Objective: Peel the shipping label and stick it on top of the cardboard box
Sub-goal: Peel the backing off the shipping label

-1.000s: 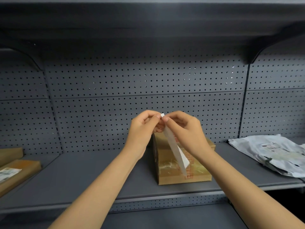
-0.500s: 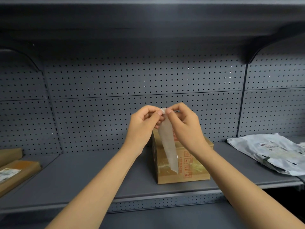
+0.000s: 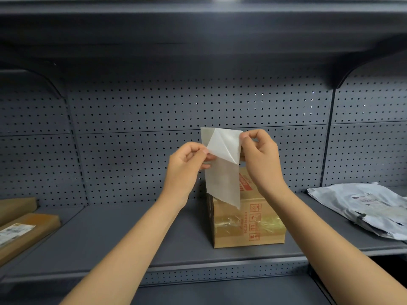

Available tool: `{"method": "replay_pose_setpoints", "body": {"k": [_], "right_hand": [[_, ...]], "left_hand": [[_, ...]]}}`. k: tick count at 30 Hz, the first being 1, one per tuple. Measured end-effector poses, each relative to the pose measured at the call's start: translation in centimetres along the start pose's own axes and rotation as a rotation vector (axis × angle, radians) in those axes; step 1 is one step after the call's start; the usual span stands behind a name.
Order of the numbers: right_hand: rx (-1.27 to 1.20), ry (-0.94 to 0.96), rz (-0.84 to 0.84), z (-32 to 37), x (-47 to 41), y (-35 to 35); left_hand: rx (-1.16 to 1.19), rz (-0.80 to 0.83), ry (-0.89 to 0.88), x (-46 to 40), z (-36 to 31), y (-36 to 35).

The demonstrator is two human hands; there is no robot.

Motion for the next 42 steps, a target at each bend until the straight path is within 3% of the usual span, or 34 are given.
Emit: {"method": "replay_pose_setpoints", "body": {"k": [12,26,42], "right_hand": [[-0.083,-0.106,-0.140,-1.2,-0.6,1.4],[-0.060,-0.017,-0.290,-1.2,-1.9,3.5],[-0.015,-0.062,-0.462,-2.4,-3.6,6.8]], "left_hand": [[0.155,-0.124,0.072,-0.4,0.8,2.3],[0.436,-0.341,0.071,-1.3,1.9,5.2],[0.491,-0.473,0.034,-1.9,2.7,7.4]]}}
Point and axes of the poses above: each hand's wrist, its own x-axis away from the middle knuckle, its own y-axis out of the back of the hand, z = x × y, the point moved 2 cm from there along -x, towards the middle knuckle, and after that the axes turned 14 degrees about y, right-handed, at the moved point
